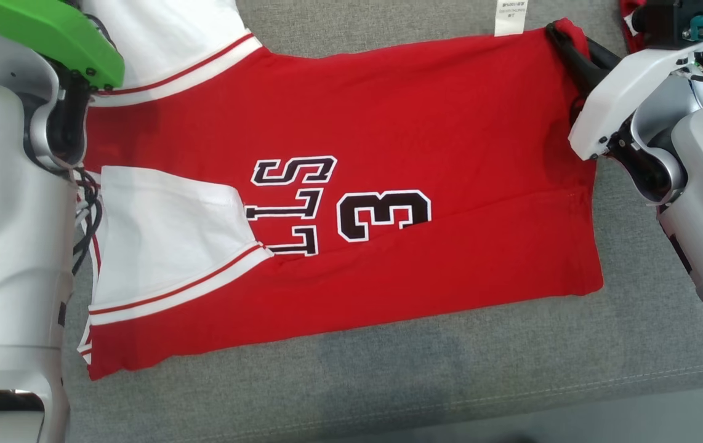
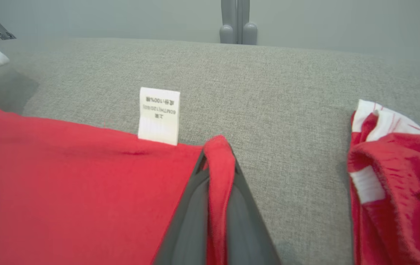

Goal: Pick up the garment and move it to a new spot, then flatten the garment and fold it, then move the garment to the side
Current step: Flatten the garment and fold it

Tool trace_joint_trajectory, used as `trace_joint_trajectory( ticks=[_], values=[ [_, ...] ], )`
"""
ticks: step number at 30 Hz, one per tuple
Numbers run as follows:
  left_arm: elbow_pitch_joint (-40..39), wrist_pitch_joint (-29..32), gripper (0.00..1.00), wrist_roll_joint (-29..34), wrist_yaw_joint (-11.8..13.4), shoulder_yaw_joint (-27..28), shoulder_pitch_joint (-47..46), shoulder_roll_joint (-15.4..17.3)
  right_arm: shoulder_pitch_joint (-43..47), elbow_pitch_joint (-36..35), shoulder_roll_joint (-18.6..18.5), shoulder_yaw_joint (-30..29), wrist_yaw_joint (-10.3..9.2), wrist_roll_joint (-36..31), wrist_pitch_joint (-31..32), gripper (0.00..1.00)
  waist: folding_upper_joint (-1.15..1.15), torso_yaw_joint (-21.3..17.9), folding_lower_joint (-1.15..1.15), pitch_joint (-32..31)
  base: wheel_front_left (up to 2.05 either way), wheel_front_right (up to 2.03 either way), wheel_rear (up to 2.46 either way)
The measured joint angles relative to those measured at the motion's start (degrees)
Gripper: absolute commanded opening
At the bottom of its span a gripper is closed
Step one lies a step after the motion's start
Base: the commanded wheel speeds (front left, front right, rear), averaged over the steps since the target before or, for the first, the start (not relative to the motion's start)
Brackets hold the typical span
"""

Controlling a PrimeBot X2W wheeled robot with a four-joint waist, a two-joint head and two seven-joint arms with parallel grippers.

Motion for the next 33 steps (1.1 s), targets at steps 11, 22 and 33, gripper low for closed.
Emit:
trace_joint_trajectory(
  ticks=[11,22,33],
  values=[
    [-9.8,-10.4,0.0,-1.4,-3.0,0.5,13.2,-0.8,7.8,-1.0,-0.1,0.2,0.01,-2.6,-13.1,0.0,0.0,1.2,0.0,-3.9,0.0,0.0,0.0],
    [-17.8,-15.7,0.0,-0.8,-1.4,0.9,32.3,-2.1,20.9,-2.5,-0.4,-1.3,-2.22,-3.2,-20.6,0.0,0.0,3.4,0.0,-10.1,0.0,0.0,0.0],
    [-25.3,-13.7,0.0,-4.3,1.7,1.1,51.2,-2.9,30.6,-4.3,-0.9,-1.6,-3.7,-6.6,-20.1,0.0,0.0,5.4,0.0,-17.3,0.0,0.0,0.0]
  ],
)
